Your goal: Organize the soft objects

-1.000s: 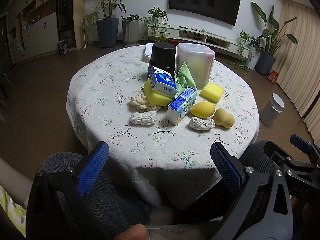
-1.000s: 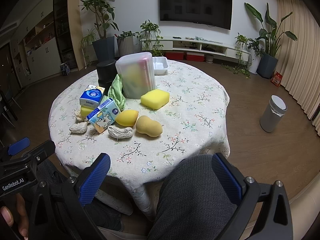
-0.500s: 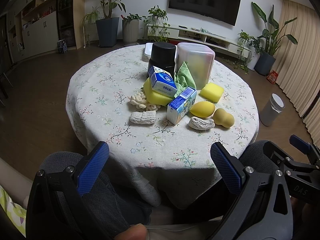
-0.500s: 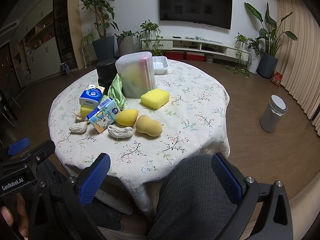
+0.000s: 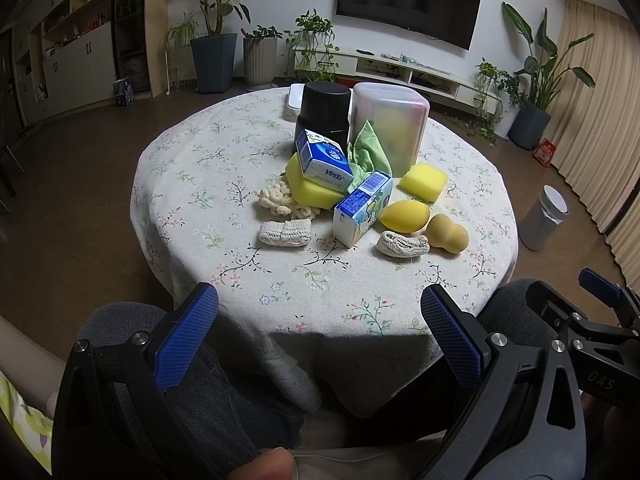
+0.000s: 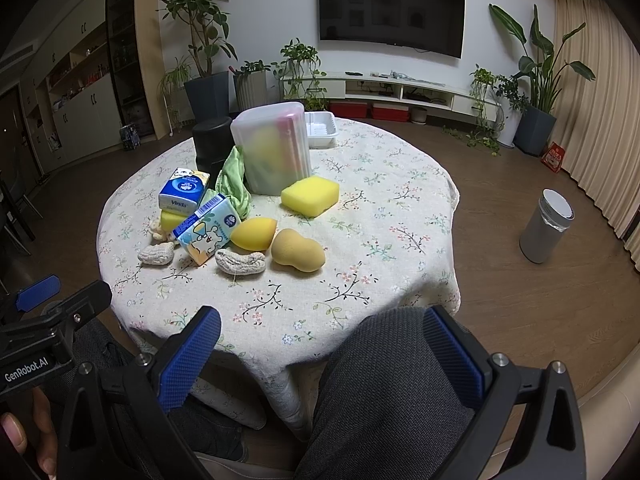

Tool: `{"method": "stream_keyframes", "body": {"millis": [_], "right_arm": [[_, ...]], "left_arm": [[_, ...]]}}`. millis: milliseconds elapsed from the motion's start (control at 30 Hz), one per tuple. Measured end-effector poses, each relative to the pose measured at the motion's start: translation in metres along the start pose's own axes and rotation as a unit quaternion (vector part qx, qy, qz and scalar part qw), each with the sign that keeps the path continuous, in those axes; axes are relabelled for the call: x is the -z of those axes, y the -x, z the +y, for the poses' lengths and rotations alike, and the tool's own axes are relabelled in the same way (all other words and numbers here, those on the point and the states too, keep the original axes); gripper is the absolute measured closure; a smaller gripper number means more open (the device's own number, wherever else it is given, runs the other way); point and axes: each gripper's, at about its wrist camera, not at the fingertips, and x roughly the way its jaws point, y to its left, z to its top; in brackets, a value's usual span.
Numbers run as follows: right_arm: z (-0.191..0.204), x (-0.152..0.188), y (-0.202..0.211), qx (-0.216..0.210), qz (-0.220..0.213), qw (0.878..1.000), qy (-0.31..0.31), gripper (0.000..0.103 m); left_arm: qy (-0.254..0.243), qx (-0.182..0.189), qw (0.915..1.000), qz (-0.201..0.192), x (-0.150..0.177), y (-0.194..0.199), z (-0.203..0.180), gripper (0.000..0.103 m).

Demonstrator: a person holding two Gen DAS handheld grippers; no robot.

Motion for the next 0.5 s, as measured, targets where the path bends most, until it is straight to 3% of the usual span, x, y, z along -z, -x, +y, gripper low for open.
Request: {"method": "stream_keyframes", "body": {"millis": [200, 367, 500], "right_arm": [[-0.004, -0.001, -0.004, -0.005, 0.001, 1.000, -0.007, 0.000], [-0.011, -0.010, -0.021, -0.014, 0.003, 1.000, 0.010, 0.000], [-0.007, -0.032, -0.060, -0.044, 0.027, 0.998, 0.029, 0.000]], "left_arm": [[-0.011, -0.002, 0.9999, 0.010, 0.004, -0.010, 0.003, 0.000], [-0.064, -0.014, 0.9977, 0.015, 0.001, -0.030, 0.004, 0.000], [-0.093, -0.009, 0.9948, 0.041, -0.005, -0.056, 0.012, 0.000]]}}
